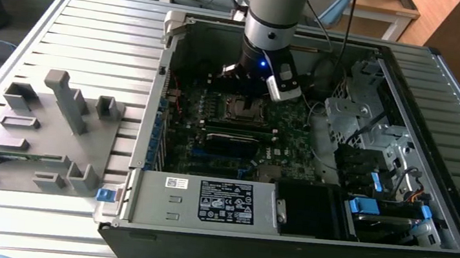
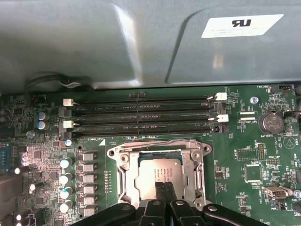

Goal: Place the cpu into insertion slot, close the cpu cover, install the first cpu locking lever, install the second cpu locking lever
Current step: 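Install the second cpu locking lever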

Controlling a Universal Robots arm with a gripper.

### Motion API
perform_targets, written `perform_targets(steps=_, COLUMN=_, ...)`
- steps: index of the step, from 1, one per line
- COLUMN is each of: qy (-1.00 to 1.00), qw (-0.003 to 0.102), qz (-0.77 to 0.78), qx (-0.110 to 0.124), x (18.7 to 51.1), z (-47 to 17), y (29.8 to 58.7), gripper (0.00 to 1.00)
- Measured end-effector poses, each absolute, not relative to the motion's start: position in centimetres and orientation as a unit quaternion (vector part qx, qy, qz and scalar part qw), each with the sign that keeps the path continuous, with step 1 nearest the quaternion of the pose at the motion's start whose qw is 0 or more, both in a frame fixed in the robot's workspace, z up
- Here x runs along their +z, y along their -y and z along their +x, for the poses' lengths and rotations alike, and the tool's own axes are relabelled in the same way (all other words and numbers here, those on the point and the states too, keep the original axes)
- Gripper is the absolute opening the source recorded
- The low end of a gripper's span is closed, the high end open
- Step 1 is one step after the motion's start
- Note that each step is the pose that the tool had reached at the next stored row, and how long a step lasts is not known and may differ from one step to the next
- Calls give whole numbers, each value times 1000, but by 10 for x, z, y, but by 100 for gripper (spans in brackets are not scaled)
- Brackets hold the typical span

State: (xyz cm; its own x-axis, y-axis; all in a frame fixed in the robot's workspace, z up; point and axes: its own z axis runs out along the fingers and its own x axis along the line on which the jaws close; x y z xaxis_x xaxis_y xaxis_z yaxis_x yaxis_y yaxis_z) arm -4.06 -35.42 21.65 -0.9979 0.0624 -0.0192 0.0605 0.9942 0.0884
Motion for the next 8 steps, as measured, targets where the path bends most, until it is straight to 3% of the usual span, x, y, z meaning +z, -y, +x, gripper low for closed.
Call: perform_targets(steps=8, qy=-998, qw=11, qz=31, qx=44, x=226, z=-41, y=354, gripper=11)
